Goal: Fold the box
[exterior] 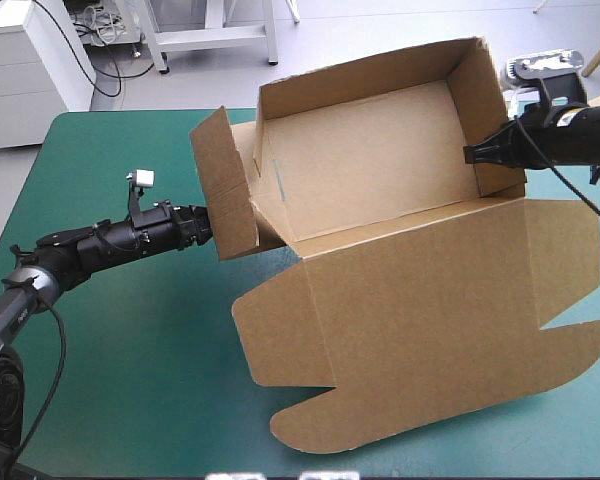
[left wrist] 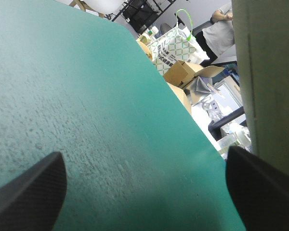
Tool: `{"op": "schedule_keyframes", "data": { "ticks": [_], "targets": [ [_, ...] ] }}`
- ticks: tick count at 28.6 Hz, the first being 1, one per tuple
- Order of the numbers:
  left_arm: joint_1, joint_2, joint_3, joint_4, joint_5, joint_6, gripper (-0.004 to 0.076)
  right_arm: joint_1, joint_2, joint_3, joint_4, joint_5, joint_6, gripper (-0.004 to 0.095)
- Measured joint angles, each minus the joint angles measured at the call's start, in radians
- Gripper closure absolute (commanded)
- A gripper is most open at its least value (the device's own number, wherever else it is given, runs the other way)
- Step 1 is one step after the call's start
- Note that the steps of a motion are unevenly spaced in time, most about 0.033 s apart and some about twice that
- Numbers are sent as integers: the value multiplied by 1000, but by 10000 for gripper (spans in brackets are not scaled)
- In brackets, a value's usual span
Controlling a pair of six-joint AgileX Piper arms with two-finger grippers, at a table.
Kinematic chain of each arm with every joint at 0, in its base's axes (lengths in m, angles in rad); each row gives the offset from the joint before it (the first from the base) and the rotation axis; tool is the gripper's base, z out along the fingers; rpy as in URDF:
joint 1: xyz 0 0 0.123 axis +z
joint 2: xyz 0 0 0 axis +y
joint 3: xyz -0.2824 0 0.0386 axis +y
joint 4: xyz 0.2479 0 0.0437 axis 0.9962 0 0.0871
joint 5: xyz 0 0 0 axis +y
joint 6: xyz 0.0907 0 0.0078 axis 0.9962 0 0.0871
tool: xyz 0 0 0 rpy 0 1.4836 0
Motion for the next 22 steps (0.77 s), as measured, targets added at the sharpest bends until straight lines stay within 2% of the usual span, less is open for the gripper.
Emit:
{"op": "schedule_keyframes", "data": {
  "ticks": [9, 14, 22],
  "targets": [
    [-1, -67, 0, 0, -3, 6, 84, 133, 67, 0, -166, -60, 125, 922],
    [-1, -126, 0, -1, 9, 16, 83, 174, 93, 0, -199, -96, 150, 922],
    [-30, -130, -1, -1, 10, 16, 83, 258, 100, 0, -267, -145, 189, 922]
  ]
}}
